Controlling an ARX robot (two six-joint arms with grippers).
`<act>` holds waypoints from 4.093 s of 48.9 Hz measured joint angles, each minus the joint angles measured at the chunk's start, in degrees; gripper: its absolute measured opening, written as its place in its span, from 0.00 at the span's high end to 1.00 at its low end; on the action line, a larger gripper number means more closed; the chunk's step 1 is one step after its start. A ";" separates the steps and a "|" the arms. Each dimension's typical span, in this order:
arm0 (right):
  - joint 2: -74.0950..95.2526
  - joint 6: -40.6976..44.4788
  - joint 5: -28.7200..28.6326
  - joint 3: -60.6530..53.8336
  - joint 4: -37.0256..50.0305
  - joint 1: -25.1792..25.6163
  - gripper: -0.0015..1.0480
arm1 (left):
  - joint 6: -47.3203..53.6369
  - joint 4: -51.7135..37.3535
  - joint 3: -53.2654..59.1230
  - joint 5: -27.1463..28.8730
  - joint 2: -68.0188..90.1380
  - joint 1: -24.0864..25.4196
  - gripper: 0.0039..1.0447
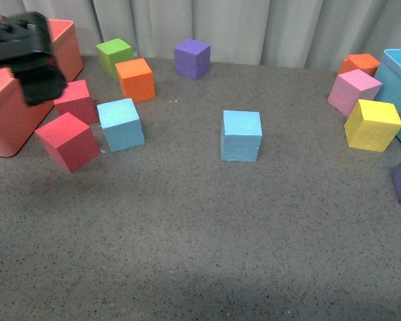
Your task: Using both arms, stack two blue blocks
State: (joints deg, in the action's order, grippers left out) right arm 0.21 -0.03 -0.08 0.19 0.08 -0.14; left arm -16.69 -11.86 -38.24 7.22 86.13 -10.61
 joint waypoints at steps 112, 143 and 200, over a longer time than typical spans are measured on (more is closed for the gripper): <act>0.00 0.00 0.00 0.00 0.00 0.00 0.09 | -7.85 43.10 -63.06 4.83 42.62 -19.41 0.55; 0.00 0.00 0.00 0.00 0.00 0.00 0.09 | -7.41 51.32 -79.87 8.17 54.47 -24.72 0.55; 0.00 0.02 -0.02 0.00 0.00 0.00 0.09 | 1.09 20.74 -55.87 19.43 37.73 -23.02 0.20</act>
State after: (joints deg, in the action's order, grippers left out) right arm 0.21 -0.01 -0.10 0.19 0.08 -0.14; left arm -15.59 8.88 -94.11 26.65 123.85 -33.63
